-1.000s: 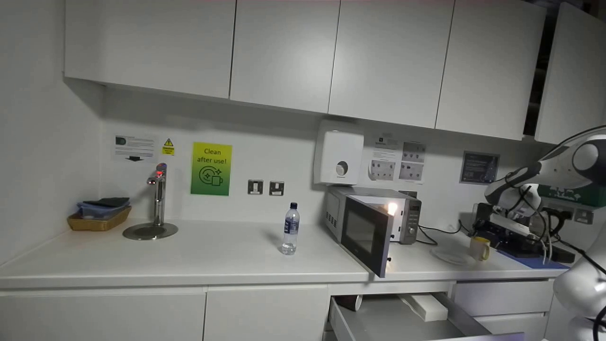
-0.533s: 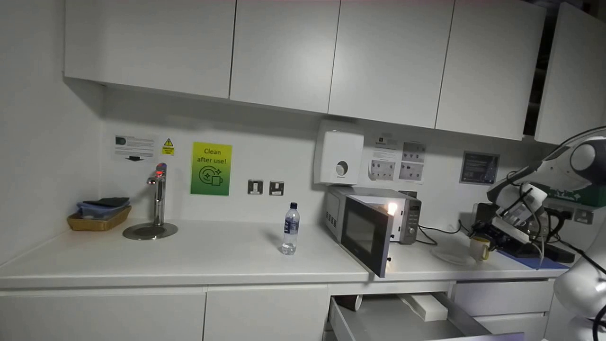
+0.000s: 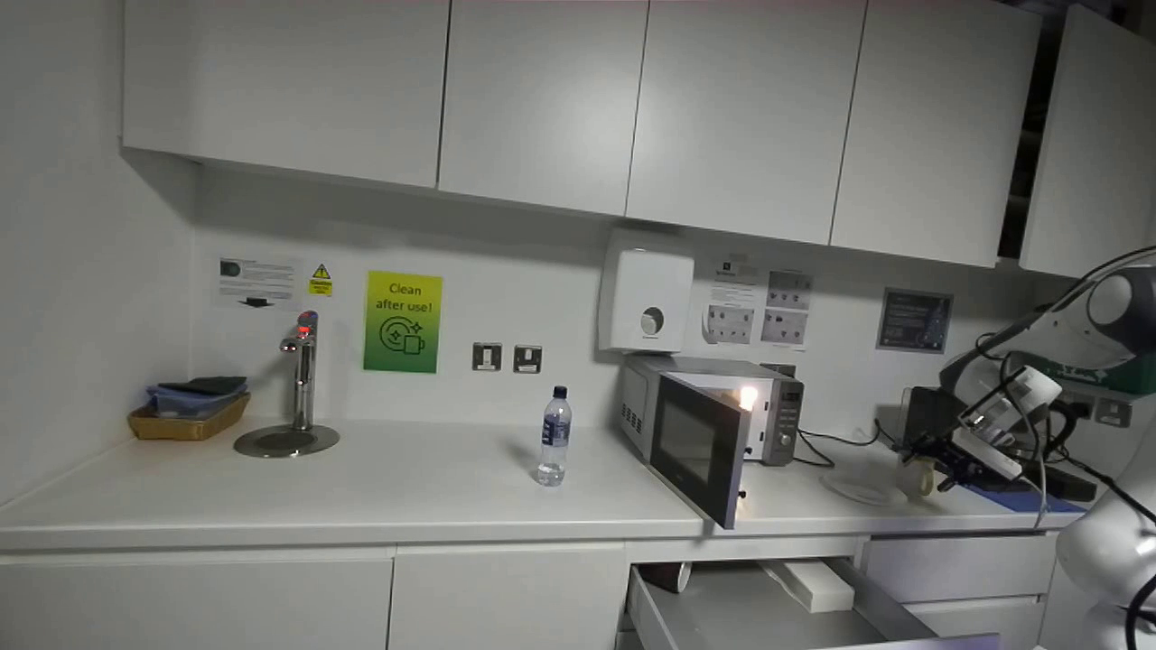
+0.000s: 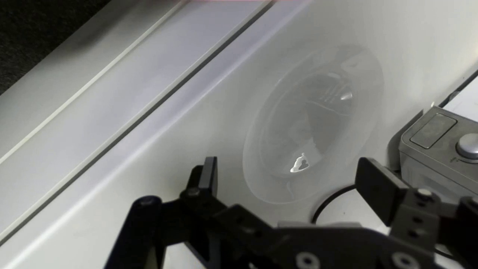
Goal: Move the white plate into the microwave
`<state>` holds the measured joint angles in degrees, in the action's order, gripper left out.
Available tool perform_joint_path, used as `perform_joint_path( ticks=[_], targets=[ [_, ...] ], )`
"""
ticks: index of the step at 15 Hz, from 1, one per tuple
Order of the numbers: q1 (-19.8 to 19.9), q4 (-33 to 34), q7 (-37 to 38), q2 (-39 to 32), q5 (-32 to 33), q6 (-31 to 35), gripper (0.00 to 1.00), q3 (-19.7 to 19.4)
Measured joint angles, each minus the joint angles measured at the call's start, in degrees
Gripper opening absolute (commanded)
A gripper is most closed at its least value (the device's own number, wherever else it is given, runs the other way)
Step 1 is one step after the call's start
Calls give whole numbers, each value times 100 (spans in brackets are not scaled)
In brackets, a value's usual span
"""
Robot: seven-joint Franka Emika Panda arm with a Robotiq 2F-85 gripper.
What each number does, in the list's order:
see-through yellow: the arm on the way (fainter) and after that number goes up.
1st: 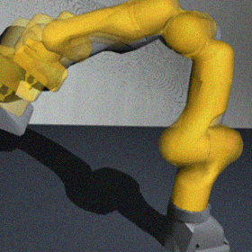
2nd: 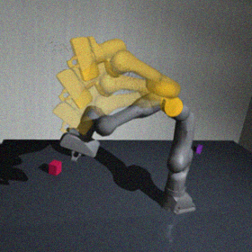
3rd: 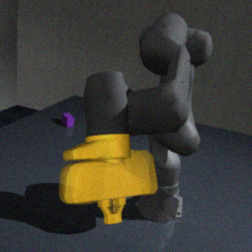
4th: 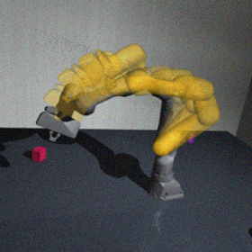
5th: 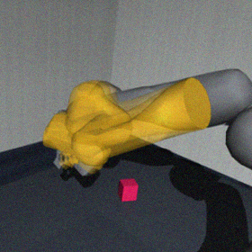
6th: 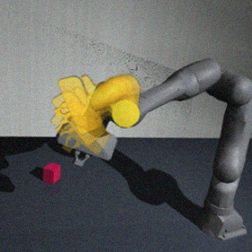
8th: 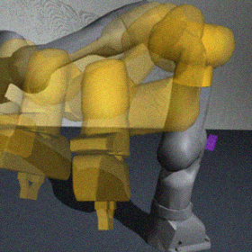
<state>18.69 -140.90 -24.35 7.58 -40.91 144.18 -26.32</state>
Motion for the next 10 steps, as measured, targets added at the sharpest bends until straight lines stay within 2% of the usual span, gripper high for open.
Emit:
perform_joint_path(
  ticks=[4, 10],
  targets=[
    [-11, 18, -546, -145, -544, -8, 100, 4],
    [-9, 67, -578, -254, -616, -8, 100, 55]
  ],
)
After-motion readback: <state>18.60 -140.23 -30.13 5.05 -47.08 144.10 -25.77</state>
